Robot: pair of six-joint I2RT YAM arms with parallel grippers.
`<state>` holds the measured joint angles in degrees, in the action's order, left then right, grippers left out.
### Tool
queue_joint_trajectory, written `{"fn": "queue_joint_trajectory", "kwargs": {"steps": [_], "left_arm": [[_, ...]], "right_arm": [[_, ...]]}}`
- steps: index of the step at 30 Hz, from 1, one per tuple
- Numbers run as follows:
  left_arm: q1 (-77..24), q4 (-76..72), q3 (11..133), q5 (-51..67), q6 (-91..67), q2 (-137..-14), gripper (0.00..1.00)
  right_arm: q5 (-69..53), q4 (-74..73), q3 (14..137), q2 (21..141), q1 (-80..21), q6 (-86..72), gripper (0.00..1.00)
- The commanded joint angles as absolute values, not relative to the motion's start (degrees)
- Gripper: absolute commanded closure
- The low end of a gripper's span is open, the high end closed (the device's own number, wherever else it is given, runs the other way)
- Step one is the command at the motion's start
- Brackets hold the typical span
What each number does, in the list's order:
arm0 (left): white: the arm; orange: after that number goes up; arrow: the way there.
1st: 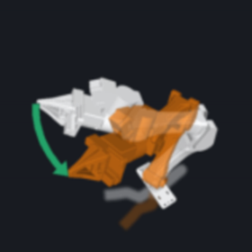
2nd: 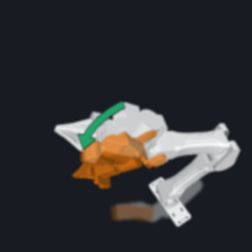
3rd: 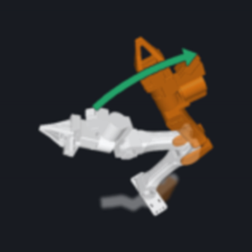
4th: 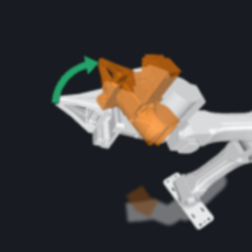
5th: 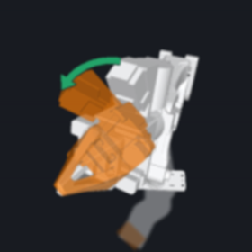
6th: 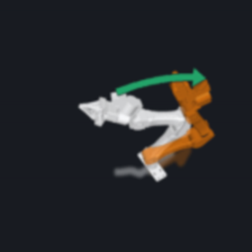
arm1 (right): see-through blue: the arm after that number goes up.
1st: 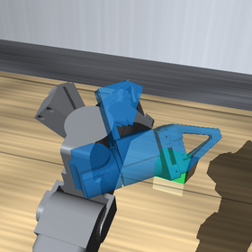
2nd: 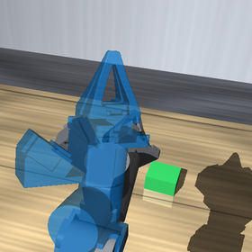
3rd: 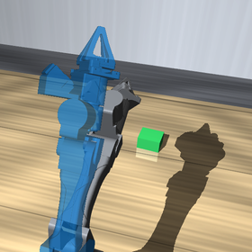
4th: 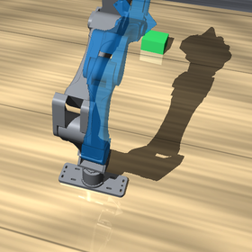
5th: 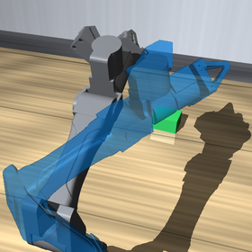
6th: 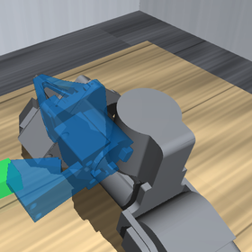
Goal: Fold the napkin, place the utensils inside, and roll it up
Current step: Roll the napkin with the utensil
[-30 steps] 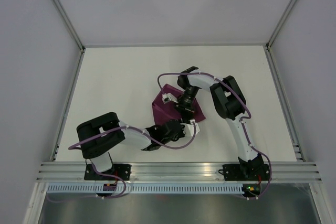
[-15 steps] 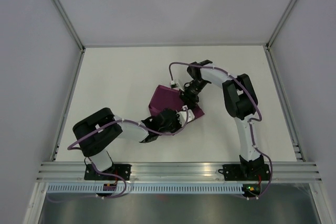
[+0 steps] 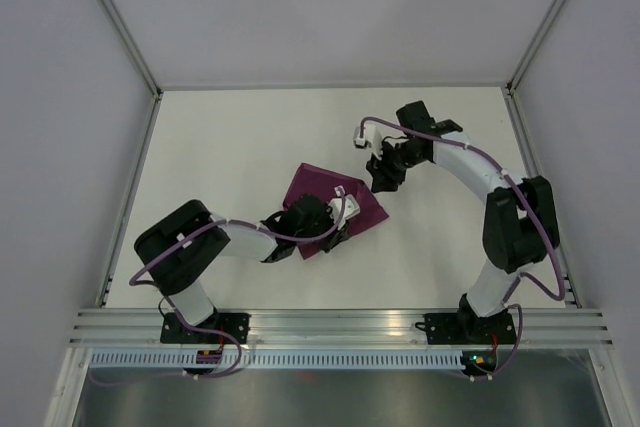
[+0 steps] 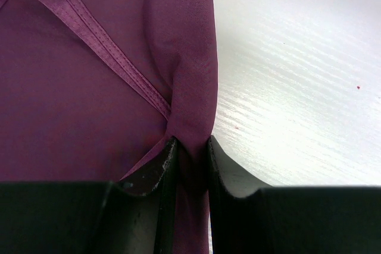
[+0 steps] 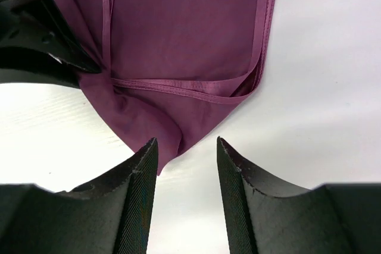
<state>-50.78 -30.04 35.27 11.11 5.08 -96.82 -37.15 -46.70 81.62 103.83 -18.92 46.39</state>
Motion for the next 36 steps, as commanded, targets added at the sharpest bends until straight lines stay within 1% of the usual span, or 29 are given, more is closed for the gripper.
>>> {"fn": "queue_joint_trajectory", "kwargs": {"steps": [1,3,5,9,17,20,23,27,36], "left_arm": [[-49.83,-26.81,35.68,17.75,0.79,-97.64,0.98],[-49.75,-26.89,35.6,18.54,-0.95,-98.61,0.98],[-49.66,-27.59,35.68,19.07,-2.71,-100.36,0.98],[-49.31,-26.28,36.83,20.91,-4.65,-102.39,0.98],[-47.9,-24.96,36.74,24.17,-8.6,-101.95,0.98],[-46.67,-25.84,36.65,26.62,-10.62,-102.83,0.98],[-45.88,-26.54,36.83,29.44,-12.56,-104.58,0.98],[-45.53,-29.17,36.13,32.42,-15.02,-105.82,0.98],[-43.86,-31.11,35.33,35.5,-17.49,-107.4,0.98]], "right_arm": [[-34.98,-37.64,72.45,95.57,-18.9,48.34,0.5],[-35.15,-31.66,65.26,91.26,-19.07,50.78,0.49],[-35.33,-28.76,61.72,89.39,-19.07,52.81,0.49],[-37.0,-28.21,55.39,86.4,-19.16,58.52,0.48],[-38.23,-26.55,47.82,80.34,-21.09,66.18,0.47],[-37.36,-24.62,45.36,77.79,-23.37,66.62,0.46],[-35.16,-20.67,41.06,75.33,-28.28,65.66,0.45],[-33.4,-15.39,36.58,71.81,-32.33,65.04,0.44],[-30.32,-10.37,33.75,74.18,-36.91,65.92,0.45]]}}
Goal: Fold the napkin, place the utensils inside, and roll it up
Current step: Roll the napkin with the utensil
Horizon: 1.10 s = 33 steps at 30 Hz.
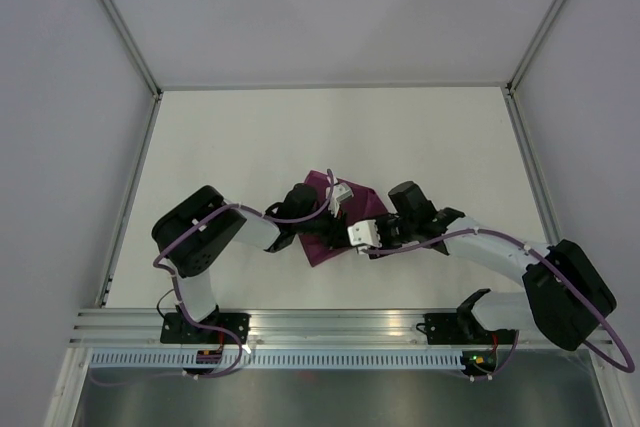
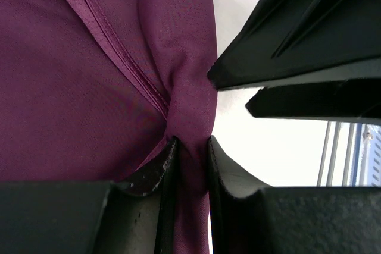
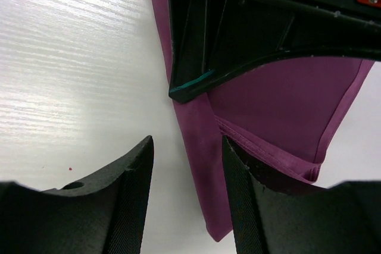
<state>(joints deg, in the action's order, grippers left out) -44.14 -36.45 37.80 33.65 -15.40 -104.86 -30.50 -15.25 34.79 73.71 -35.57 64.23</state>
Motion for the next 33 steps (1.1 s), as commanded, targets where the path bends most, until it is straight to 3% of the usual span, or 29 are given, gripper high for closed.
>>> {"fn": "queue_joint_trajectory", "kwargs": {"steps": [1,20,23,25,26,28,29,33], "left_arm": [[-43.68,-31.2,35.33,35.77,-17.58,-107.49,0.98],[-42.98,-29.0,36.3,38.05,-16.44,-106.26,0.98],[-42.98,-29.09,36.39,39.11,-16.35,-106.08,0.98],[-42.98,-28.83,36.39,38.59,-16.35,-105.82,0.97],[-42.98,-28.92,36.39,38.58,-16.35,-105.56,0.93],[-42.98,-28.83,36.3,38.06,-16.44,-104.95,0.87],[-42.89,-28.65,36.21,37.53,-16.44,-104.59,0.79],[-42.98,-27.78,36.04,32.28,-16.96,-102.13,0.67]], "right_arm": [[-30.06,-9.68,33.58,74.44,-37.26,66.0,0.45],[-23.82,-6.94,33.49,81.21,-39.99,67.06,0.52],[-22.94,-6.86,34.01,82.44,-39.9,67.32,0.58],[-22.68,-7.64,34.36,83.41,-39.9,67.32,0.7],[-22.68,-7.99,34.8,84.02,-39.9,67.15,0.82],[-22.68,-8.96,35.15,84.37,-39.99,66.88,0.87],[-22.59,-9.4,35.77,84.81,-39.9,66.45,0.91],[-22.94,-12.56,37.61,85.69,-39.9,66.01,0.94]]}}
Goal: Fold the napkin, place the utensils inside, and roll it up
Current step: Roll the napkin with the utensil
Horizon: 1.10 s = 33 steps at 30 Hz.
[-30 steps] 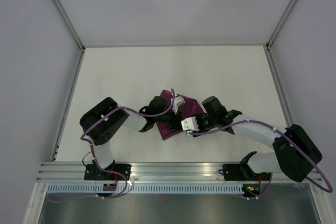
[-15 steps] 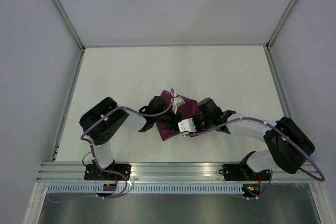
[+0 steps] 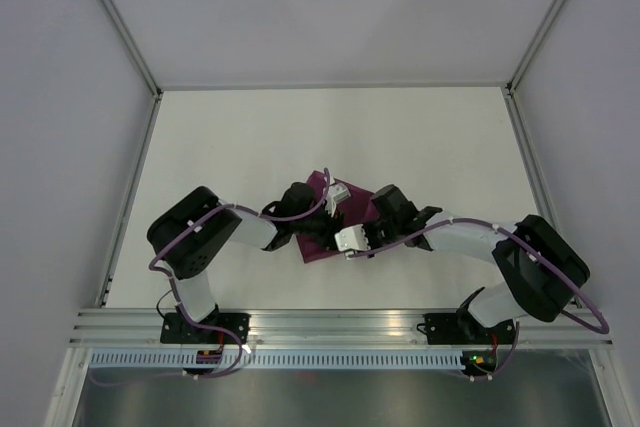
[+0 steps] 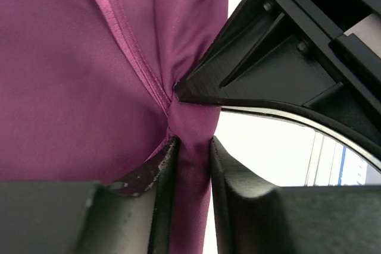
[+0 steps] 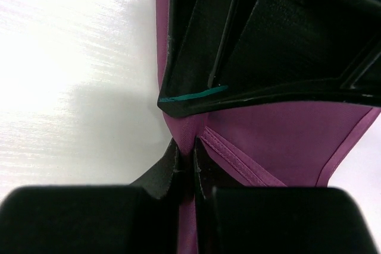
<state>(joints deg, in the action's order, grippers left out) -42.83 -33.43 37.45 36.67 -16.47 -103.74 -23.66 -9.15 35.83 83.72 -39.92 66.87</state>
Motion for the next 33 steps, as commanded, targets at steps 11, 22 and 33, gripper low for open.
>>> {"fn": "queue_joint_trajectory", "kwargs": {"steps": [11,22,33], "left_arm": [[-41.22,-25.32,34.02,16.89,-16.79,-89.04,0.48],[-39.99,-36.2,19.26,-6.4,-24.17,-73.24,0.18],[-41.22,-49.29,13.98,-3.34,-9.96,-67.14,0.19]], "right_arm": [[-25.48,-23.38,45.87,91.14,-38.94,66.36,0.96],[-29.53,-32.86,54.92,97.73,-35.34,66.88,0.97],[-35.06,-56.04,75.66,117.14,-29.18,71.1,0.98]]}}
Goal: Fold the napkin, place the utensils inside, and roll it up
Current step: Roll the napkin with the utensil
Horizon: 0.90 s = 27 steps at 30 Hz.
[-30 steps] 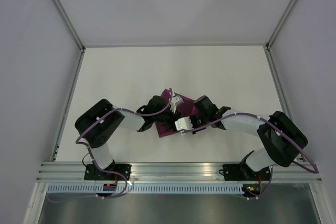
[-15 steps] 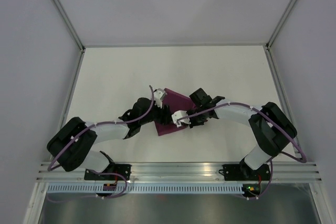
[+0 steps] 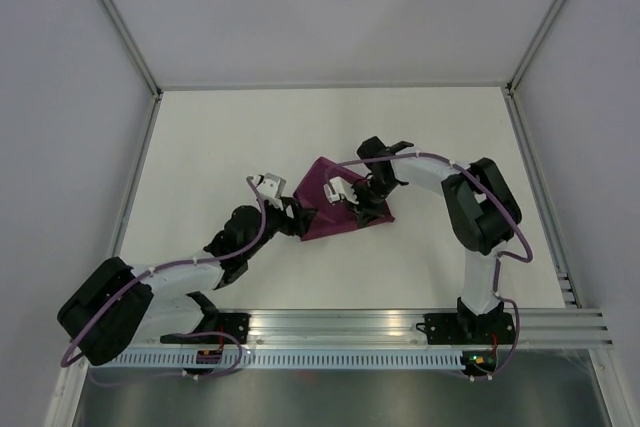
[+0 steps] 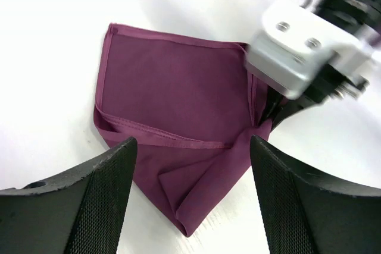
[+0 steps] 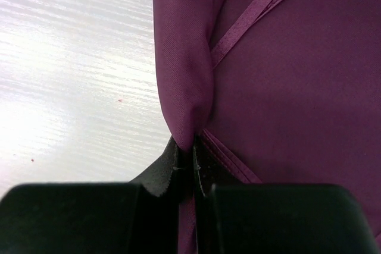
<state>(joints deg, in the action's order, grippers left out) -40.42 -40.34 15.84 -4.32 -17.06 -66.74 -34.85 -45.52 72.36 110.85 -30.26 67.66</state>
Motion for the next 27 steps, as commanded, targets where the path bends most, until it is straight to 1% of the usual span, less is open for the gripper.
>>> {"fn": "queue_joint_trajectory", "kwargs": {"steps": [1,5,7,8,12,17,20,26,27], "left_arm": [[-43.31,-51.05,13.63,-4.04,-7.93,-67.67,0.19],[-50.7,-57.82,13.18,-10.71,3.39,-71.88,0.16],[-54.04,-58.36,14.58,-11.42,9.04,-76.1,0.1],[-54.84,-57.75,15.46,-10.99,10.53,-77.42,0.09],[-58.35,-54.41,21.26,-10.55,18.97,-84.97,0.09],[-60.55,-49.32,26.62,-10.81,29.15,-90.87,0.09],[-60.56,-47.38,28.65,-10.46,32.24,-93.33,0.09],[-60.64,-41.59,31.46,-8.88,32.79,-95.88,0.15],[-60.56,-40.88,31.73,-8.53,32.52,-95.98,0.18]], "right_arm": [[-35.76,-57.55,78.89,119.94,-28.74,71.54,0.99],[-36.83,-65.98,86.12,126.2,-27.86,73.39,0.99],[-37.0,-68.1,89.45,129.27,-27.42,73.74,0.99],[-36.91,-68.99,90.26,130.07,-27.33,73.91,0.99],[-36.65,-71.63,93.86,132.97,-27.25,73.21,0.99],[-35.77,-72.86,95.1,134.38,-27.25,72.51,0.99],[-35.51,-73.12,95.54,134.91,-27.25,71.98,0.99],[-35.24,-73.56,96.5,135.7,-27.33,71.28,0.99],[-35.24,-73.65,96.76,135.96,-27.25,71.19,0.99]]}}
